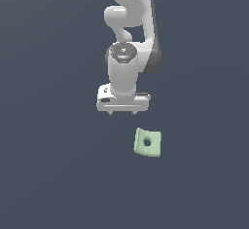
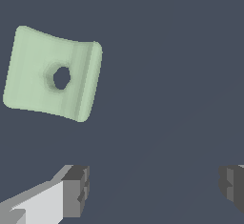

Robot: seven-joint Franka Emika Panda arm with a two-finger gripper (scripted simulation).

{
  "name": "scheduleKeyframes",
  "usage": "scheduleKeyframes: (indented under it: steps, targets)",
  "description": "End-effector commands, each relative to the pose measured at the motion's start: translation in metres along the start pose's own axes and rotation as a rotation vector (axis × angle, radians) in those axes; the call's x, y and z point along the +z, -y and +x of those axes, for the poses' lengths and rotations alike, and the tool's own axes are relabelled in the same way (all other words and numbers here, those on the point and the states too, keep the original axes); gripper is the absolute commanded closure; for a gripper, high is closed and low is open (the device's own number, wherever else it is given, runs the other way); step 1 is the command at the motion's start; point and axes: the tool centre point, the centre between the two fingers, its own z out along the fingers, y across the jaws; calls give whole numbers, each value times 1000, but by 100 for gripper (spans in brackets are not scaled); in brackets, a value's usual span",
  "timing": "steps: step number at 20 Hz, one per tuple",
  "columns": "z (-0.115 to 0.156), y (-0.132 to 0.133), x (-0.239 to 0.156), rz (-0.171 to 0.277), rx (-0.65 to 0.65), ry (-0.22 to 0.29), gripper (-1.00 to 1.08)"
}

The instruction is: Pick up the object and move it to a goal position.

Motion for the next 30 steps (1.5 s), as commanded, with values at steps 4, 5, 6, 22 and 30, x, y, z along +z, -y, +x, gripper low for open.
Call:
scheduleKeyframes:
  steps: [4, 5, 6, 22, 30]
  targets:
    - [2, 0, -1, -5, -11, -5, -100]
    - [3, 1, -2, -8, -18, -8, -100]
    - [4, 1, -3, -11, -23, -9, -100]
    - [15, 9, 10, -11, -6, -73, -100]
    - [31, 21, 30, -6, 29, -175, -100]
